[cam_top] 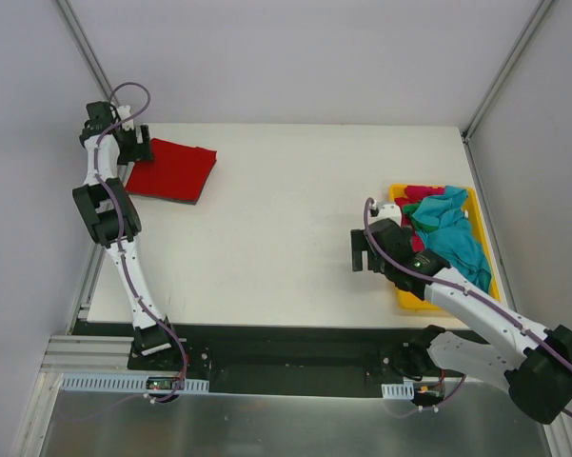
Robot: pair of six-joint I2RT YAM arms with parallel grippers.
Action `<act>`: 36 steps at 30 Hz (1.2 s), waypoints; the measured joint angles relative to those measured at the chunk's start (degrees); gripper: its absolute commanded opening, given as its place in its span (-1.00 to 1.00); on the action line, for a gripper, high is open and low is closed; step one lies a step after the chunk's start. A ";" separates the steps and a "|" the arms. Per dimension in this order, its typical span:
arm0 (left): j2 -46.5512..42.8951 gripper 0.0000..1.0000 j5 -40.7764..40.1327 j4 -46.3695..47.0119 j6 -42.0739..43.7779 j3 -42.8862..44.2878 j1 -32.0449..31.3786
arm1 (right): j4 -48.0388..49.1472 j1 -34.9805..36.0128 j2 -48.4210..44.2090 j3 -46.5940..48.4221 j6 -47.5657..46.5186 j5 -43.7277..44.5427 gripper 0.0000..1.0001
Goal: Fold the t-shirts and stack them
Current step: Put the neatly folded tshirt into the corner of the board with the left arm
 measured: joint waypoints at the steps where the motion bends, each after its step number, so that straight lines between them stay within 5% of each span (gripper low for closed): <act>1: 0.00 0.98 -0.68 0.28 -0.81 -0.02 0.22 | 0.00 0.00 -0.07 0.00 -0.04 0.02 0.92; 8: -6.49 0.98 -6.99 3.54 -10.16 -6.60 0.04 | -0.04 0.00 -4.37 0.00 -0.15 0.04 0.92; 14: -23.43 0.98 -15.45 9.51 -15.63 -22.32 -4.33 | -0.55 0.00 -9.62 0.20 -0.11 -0.35 0.92; 25: -60.48 0.98 -23.96 19.87 -29.79 -48.35 -30.21 | 5.81 0.00 -16.98 -8.76 0.70 -1.86 0.92; 29: -74.82 0.98 -28.00 23.65 -38.16 -65.18 -39.19 | 8.79 0.02 -19.30 -14.08 0.90 -3.74 0.92; 36: -87.21 0.98 -34.12 22.36 -44.52 -94.29 -58.93 | 13.33 0.00 -19.65 -16.06 1.01 -4.15 0.92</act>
